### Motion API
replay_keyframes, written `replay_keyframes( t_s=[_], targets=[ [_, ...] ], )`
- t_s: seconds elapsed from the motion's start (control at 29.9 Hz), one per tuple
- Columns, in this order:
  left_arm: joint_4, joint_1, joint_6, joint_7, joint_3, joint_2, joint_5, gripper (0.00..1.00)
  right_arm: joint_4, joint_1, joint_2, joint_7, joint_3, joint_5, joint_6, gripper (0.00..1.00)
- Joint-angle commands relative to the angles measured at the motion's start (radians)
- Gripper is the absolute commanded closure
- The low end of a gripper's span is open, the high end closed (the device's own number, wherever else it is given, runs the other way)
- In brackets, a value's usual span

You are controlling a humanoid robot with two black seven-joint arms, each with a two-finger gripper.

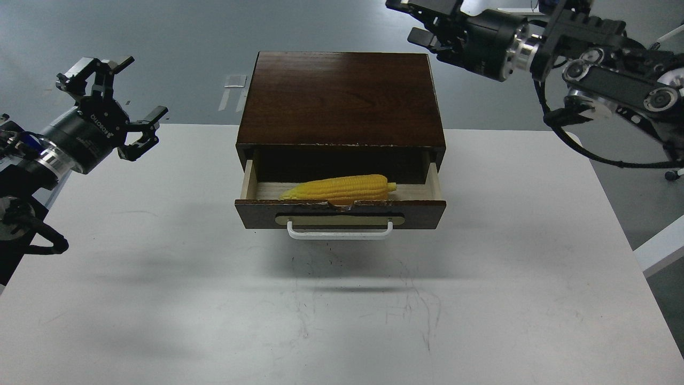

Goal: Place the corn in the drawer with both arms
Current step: 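Lift the right gripper up and away from the drawer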

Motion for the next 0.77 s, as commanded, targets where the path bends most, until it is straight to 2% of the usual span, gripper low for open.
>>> replay_keyframes(
  t_s=[0.0, 0.17, 0.23, 0.74],
  targets=[
    [0.001, 0.012, 0.000, 0.000, 0.000, -0.013, 0.000, 0.02, -0.044, -0.231, -0.013, 0.000, 0.217, 0.075, 0.000, 0.01],
    [0.001, 0.028, 0.000, 0.000, 0.000, -0.018, 0.002, 0.02, -0.050, -0.466, 0.002, 0.000, 0.441, 0.177, 0.000, 0.00],
    [0.001, 0.034, 0.000, 0.000, 0.000, -0.020, 0.002, 0.02, -0.059, -0.515, 0.011, 0.000, 0.475, 0.217, 0.000, 0.00],
    [0.004, 0.078, 0.000, 0.000, -0.040, -0.046, 0.002, 0.02, -0.059, -0.615, 0.054, 0.000, 0.505, 0.231, 0.003, 0.00]
  ],
)
